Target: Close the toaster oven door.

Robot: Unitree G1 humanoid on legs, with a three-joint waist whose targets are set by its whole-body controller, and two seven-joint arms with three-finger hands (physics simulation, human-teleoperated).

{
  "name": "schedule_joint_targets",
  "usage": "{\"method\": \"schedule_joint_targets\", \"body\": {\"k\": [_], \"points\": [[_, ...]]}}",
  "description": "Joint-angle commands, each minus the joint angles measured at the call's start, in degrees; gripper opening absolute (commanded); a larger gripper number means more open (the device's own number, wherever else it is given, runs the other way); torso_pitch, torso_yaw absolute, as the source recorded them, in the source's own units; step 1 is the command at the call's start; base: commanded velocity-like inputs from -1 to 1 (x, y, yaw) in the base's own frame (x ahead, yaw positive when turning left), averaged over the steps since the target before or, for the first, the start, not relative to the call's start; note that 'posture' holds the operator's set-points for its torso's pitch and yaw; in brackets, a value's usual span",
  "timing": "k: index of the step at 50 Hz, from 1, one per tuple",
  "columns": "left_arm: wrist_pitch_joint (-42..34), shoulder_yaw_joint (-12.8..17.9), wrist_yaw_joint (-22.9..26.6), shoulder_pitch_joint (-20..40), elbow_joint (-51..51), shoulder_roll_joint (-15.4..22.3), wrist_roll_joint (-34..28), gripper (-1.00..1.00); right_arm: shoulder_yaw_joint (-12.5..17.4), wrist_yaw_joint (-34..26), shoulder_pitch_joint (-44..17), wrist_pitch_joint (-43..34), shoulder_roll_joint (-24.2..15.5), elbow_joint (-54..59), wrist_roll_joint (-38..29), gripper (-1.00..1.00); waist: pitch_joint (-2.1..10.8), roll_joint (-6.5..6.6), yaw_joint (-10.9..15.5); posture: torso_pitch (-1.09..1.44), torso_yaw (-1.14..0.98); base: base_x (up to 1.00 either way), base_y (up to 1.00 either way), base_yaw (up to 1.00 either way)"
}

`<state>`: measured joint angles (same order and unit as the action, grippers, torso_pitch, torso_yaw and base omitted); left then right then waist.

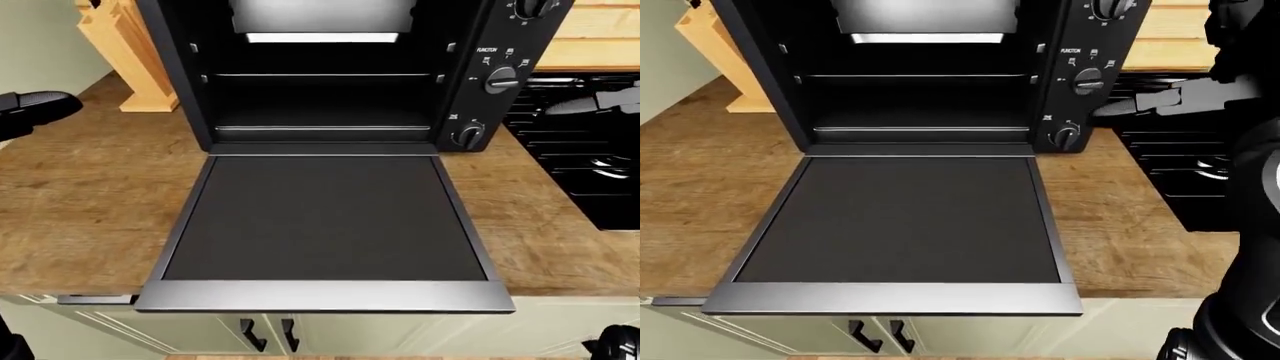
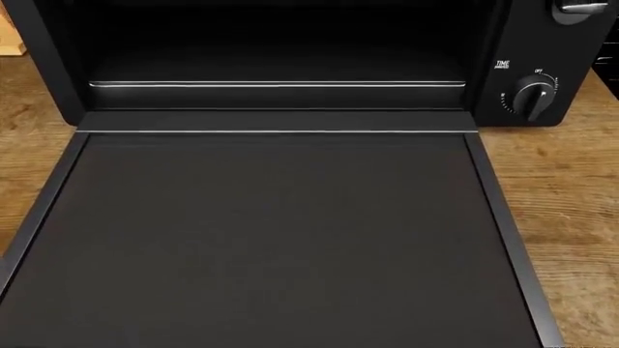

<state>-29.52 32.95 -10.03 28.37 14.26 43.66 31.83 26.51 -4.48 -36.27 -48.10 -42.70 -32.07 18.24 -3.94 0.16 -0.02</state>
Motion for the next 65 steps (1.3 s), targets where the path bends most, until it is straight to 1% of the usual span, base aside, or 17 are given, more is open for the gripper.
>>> {"method": "schedule_joint_targets", "body": {"k": [1, 9, 17, 24, 36, 48, 55, 65], "points": [[1.54, 0.87, 0.04, 1.27, 1.45, 1.27, -0.10, 1.00, 1.18, -0.31, -0.36, 1.88, -0.58, -1.21, -1.16, 1.00, 1.16, 0.17, 0.00, 0.00, 0.00, 0.00, 0.00, 0.00], [1.57, 1.04, 0.00, 1.15, 1.46, 1.37, -0.04, 1.00, 2.47, -3.30, 5.27, 4.70, 2.13, -3.93, -4.98, 1.00, 1.18, 0.11, 0.01, 0.00, 0.00, 0.00, 0.00, 0.00], [1.53, 1.05, -0.14, 1.41, 1.23, 1.69, 0.12, 1.00, 4.22, -7.23, 9.38, 4.70, 4.67, -7.42, -6.99, 1.00, 1.28, 0.17, -0.01, 0.00, 0.00, 0.00, 0.00, 0.00], [1.50, 1.01, -0.26, 1.60, 1.13, 1.89, 0.24, 1.00, 5.10, -10.09, 11.48, 4.07, 6.25, -9.89, -8.44, 1.00, 1.40, 0.18, -0.05, 0.00, 0.00, 0.00, 0.00, 0.00], [1.47, 1.24, -0.25, 1.41, 1.24, 2.13, 0.47, 1.00, 5.95, -14.67, 12.67, 3.99, 6.34, -11.80, -10.50, 1.00, 1.51, 0.25, -0.14, 0.00, 0.00, 0.00, 0.00, 0.00], [1.41, 1.35, -0.18, 1.10, 1.37, 2.13, 0.61, 1.00, 5.71, -18.86, 14.24, 5.34, 8.13, -12.83, -13.65, 1.00, 1.61, 0.33, -0.21, 0.00, 0.00, 0.00, 0.00, 0.00], [1.29, 1.38, -0.19, 1.19, 1.37, 2.18, 0.70, 1.00, 5.53, -19.01, 13.75, 4.99, 8.49, -12.98, -14.22, 1.00, 1.68, 0.42, -0.25, 0.00, 0.00, 0.00, 0.00, 0.00], [1.37, 1.33, -0.31, 1.15, 1.36, 2.14, 0.70, 1.00, 3.65, -17.41, 13.90, 4.22, 10.44, -13.73, -16.25, 1.00, 1.74, 0.49, -0.27, 0.00, 0.00, 0.00, 0.00, 0.00]]}}
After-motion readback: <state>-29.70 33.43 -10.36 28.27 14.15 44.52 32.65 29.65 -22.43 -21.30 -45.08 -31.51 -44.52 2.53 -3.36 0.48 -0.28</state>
